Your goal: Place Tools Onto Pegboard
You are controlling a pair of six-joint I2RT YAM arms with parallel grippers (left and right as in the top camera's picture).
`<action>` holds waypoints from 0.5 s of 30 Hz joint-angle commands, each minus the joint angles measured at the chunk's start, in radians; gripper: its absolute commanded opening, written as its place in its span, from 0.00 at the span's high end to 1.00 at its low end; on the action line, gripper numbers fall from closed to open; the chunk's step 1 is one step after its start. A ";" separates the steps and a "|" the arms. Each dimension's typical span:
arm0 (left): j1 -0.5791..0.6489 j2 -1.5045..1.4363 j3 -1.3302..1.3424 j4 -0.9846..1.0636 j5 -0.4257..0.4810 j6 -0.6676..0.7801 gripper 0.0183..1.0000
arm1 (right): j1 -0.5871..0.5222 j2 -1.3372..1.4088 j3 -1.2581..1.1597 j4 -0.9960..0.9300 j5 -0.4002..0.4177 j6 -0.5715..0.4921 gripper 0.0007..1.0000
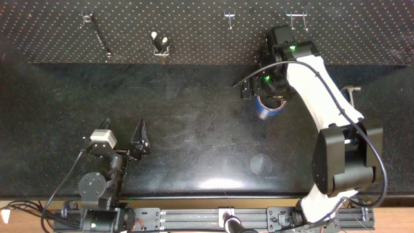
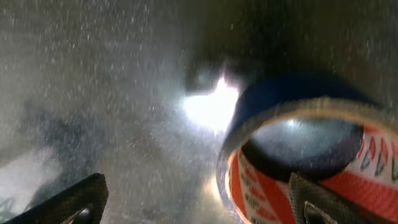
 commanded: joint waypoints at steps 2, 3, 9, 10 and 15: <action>0.000 -0.009 -0.002 -0.007 0.015 0.002 0.00 | 0.005 0.111 0.016 0.029 0.014 -0.019 0.05; 0.000 -0.009 -0.002 -0.007 0.015 0.002 0.00 | 0.014 0.135 0.016 0.026 0.014 -0.019 0.05; 0.000 -0.009 -0.002 -0.007 0.015 0.002 0.00 | 0.025 0.158 0.016 0.029 0.018 -0.023 0.53; 0.000 -0.009 -0.002 -0.007 0.015 0.002 0.00 | 0.025 0.158 0.016 0.029 0.018 -0.023 0.88; 0.000 -0.009 -0.002 -0.007 0.015 0.002 0.00 | 0.025 0.131 0.016 0.007 0.018 -0.022 0.93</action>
